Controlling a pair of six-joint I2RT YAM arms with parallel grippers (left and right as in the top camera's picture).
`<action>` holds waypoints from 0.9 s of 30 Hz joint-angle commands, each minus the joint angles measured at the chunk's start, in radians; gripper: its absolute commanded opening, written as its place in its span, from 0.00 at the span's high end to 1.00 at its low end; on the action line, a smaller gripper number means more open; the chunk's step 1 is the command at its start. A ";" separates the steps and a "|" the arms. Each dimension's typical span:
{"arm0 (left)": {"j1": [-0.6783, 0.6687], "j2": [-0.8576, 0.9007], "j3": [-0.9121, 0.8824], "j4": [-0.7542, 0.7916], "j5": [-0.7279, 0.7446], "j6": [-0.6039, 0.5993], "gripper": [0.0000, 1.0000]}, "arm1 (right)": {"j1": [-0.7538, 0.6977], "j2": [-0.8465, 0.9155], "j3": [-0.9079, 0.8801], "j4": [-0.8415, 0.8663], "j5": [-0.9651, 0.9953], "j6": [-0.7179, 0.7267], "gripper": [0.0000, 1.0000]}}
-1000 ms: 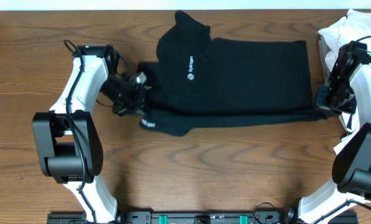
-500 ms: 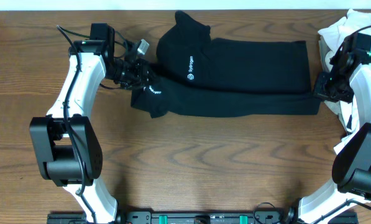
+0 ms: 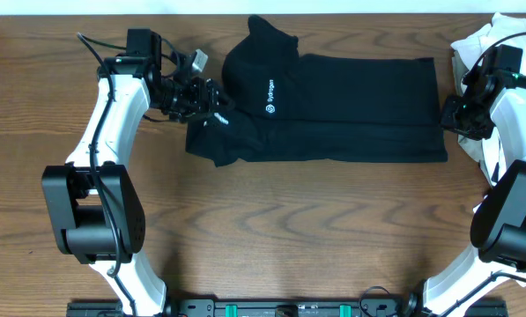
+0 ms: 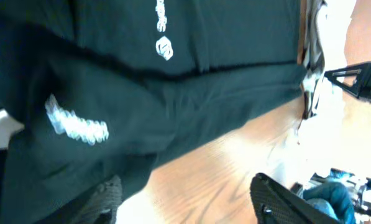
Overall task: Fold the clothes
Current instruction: 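Press and straighten the folded shirt edges with both grippers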
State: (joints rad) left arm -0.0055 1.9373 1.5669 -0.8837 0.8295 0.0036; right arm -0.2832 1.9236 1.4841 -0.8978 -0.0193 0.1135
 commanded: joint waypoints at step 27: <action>0.004 -0.022 -0.152 0.010 -0.451 0.002 0.21 | 0.126 0.074 -0.002 -0.040 -0.082 -0.070 0.63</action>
State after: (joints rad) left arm -0.0048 1.9369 1.4242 -0.8757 0.4091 0.0002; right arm -0.1638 1.9884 1.4841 -0.9382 -0.1020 0.0586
